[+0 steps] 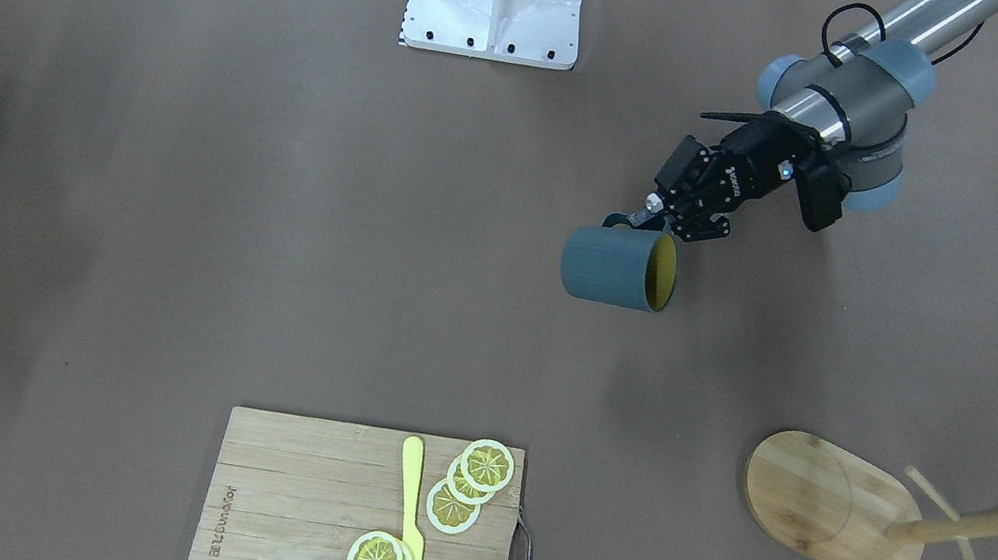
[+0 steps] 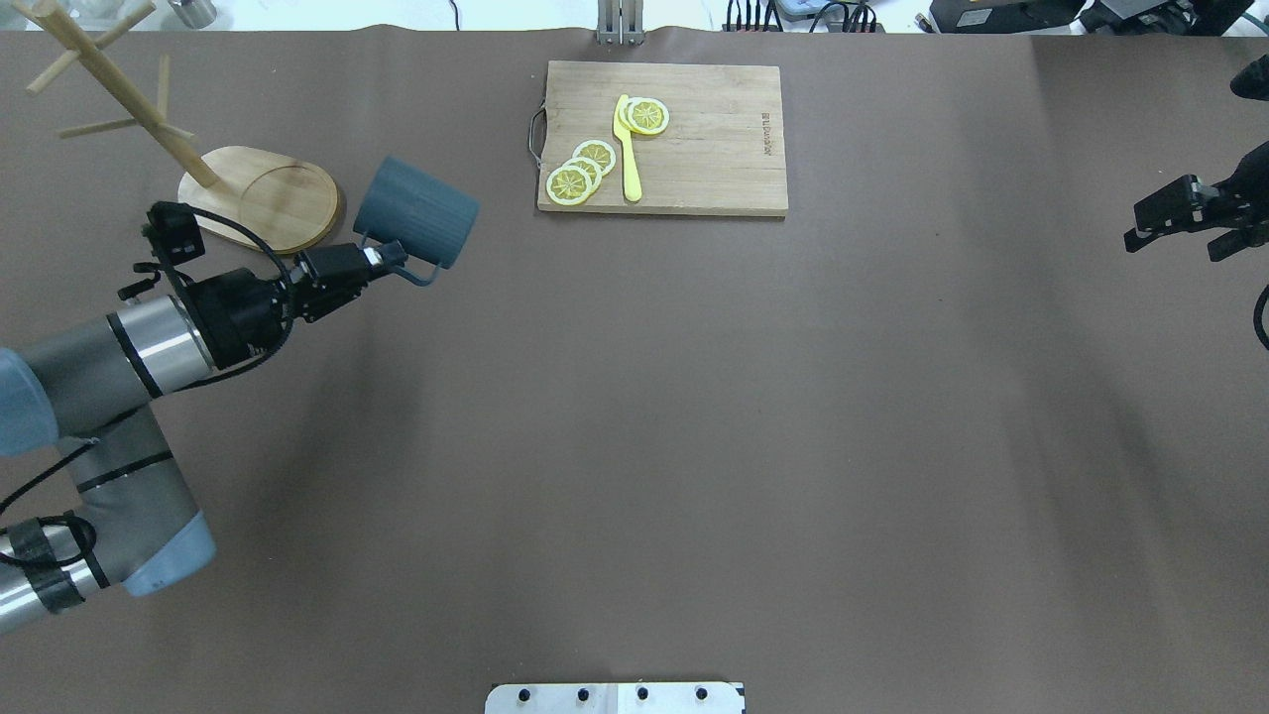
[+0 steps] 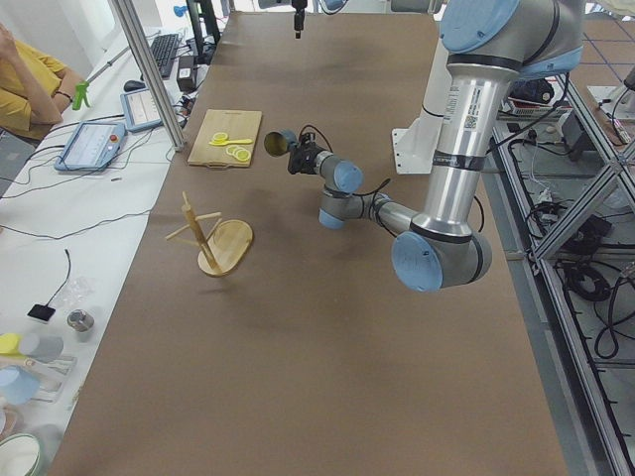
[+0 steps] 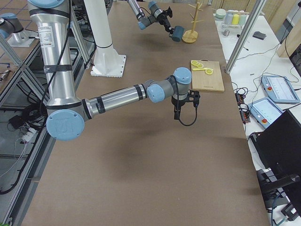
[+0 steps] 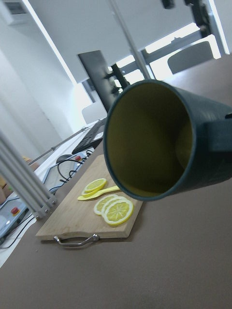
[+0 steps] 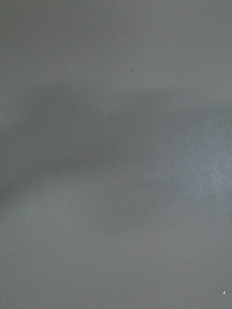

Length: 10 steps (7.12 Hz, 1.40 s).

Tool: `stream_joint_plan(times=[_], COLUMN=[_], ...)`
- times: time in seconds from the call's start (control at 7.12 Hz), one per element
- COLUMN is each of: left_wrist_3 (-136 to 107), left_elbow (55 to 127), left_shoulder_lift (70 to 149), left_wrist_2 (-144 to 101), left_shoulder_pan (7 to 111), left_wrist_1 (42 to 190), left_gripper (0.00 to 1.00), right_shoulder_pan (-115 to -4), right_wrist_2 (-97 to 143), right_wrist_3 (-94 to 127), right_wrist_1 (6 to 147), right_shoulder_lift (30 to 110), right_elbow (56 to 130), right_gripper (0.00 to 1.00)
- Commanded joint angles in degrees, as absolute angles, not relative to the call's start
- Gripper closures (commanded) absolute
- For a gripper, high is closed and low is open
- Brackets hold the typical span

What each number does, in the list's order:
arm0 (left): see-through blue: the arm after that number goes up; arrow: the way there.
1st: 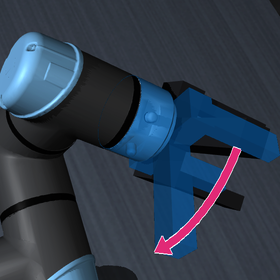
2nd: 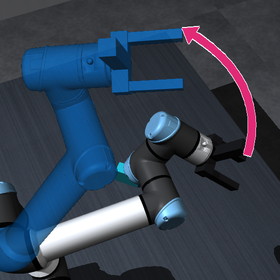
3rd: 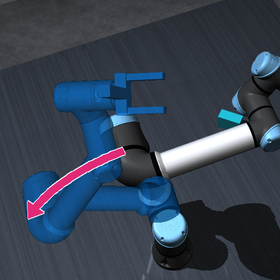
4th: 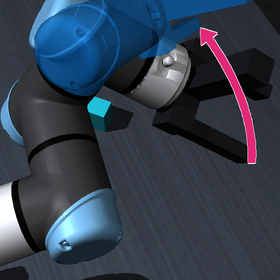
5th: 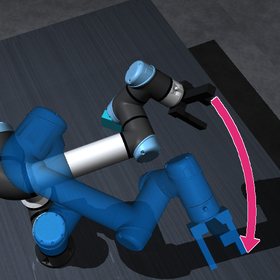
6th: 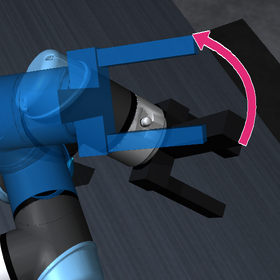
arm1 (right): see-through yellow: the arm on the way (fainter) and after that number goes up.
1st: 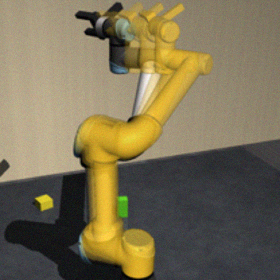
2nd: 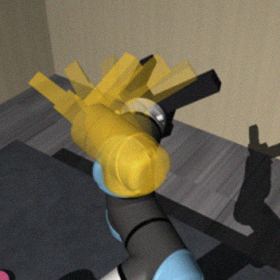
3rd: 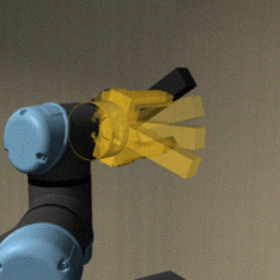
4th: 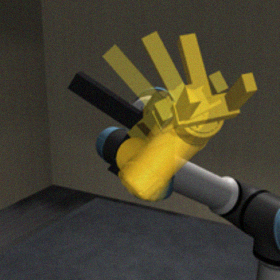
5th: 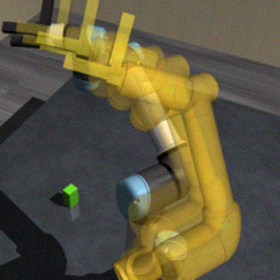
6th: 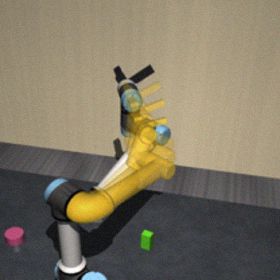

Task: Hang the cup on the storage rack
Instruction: 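Lift the blue mug with the left gripper toward the wooden stand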

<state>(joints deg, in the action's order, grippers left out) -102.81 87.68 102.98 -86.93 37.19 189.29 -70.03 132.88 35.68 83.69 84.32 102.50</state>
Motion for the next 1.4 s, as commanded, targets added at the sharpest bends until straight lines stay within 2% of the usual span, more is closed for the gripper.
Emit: stream_joint_plan(times=[0.0, 0.14, 0.84, 1.26], left_wrist_3=[-129.23, -139.38, -165.52, -166.20], left_elbow=[85.27, 83.95, 78.23, 73.92], left_shoulder_lift=[103.79, 103.89, 105.47, 108.02], left_wrist_2=[-92.51, -93.51, -87.01, -86.92], left_shoulder_pan=[48.45, 52.52, 59.48, 59.59], left_wrist_1=[189.23, 189.32, 189.58, 189.75], left_gripper=[1.00, 1.00, 1.00, 1.00], right_shoulder_pan=[-69.96, -69.96, -69.96, -69.87], right_wrist_2=[132.28, 132.19, 132.10, 132.19], right_wrist_3=[35.68, 35.77, 35.77, 35.86], right_wrist_1=[83.67, 83.67, 83.58, 81.65], right_shoulder_lift=[84.20, 84.11, 83.76, 84.20], right_elbow=[102.65, 102.74, 103.45, 103.71], right_gripper=[0.00, 0.00, 0.00, 0.00])
